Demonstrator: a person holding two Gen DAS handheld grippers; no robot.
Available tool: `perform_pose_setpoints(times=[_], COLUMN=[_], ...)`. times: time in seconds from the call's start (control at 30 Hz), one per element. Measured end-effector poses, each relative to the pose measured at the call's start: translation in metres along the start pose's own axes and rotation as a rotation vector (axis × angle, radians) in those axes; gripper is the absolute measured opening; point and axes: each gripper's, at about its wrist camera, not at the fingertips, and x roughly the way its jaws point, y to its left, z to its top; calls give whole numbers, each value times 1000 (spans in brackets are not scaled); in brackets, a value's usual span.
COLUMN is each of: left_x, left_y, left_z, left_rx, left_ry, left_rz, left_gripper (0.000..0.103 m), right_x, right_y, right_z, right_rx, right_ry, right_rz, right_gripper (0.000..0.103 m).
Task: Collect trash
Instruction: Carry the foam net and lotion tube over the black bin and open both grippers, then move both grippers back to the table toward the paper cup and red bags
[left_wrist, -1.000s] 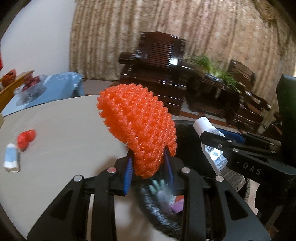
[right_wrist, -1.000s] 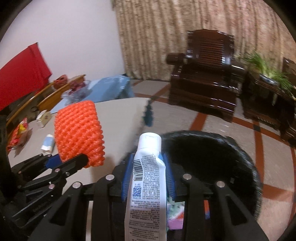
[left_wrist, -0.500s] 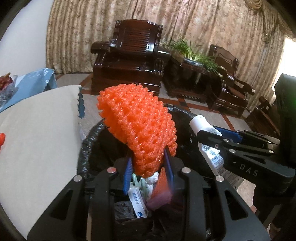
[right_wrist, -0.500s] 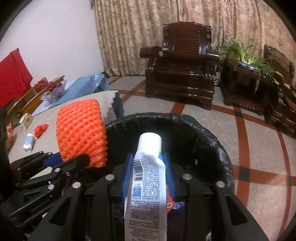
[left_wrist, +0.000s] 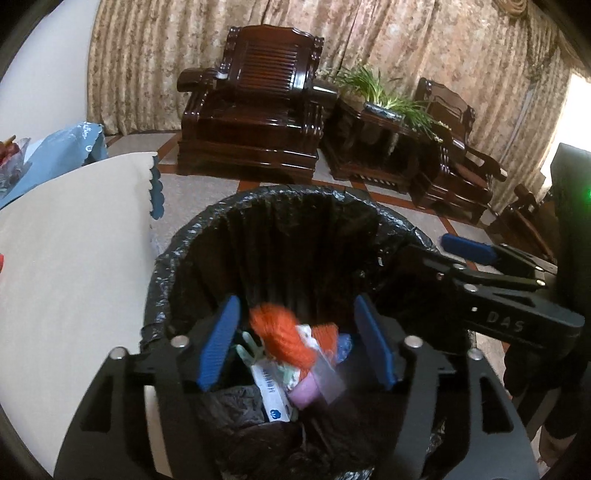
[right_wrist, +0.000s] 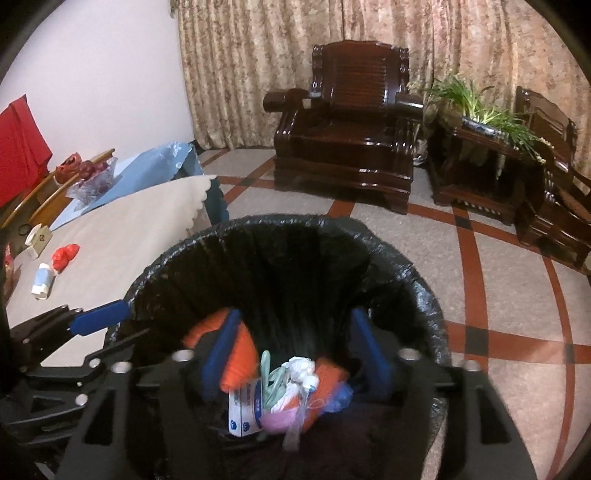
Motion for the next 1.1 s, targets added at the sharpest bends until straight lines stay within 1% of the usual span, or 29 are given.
perform_pose_setpoints(times=[0.03, 0.1, 0.13, 0.2, 0.4, 0.7, 1.1], left_x=[-3, -11, -15, -28, -71, -124, -171], left_y=[2, 6, 7, 14, 35, 76, 152], left_z=[0, 0, 0, 1, 1, -2, -16], left_rx=[0, -3, -7, -21, -42, -108, -198], left_ry=[-5, -17, -24, -52, -141, -216, -248], left_rz=[7, 23, 29, 59, 148, 262, 428], left_gripper=[71, 75, 76, 83, 88, 88, 89], right_x=[-2, -8, -12, -16, -27, -21, 1], right_y=[0, 0, 1, 6, 37, 96, 187], right_z=[1, 3, 4, 6, 14, 18, 30], right_rx=[4, 18, 23, 15, -21, -88, -194], right_ry=[-11, -36, -54, -73, -124, -133, -142], right_rz=[-3, 3, 15, 30, 94, 185, 293], right_gripper=[88, 96, 97, 97, 97, 97, 97])
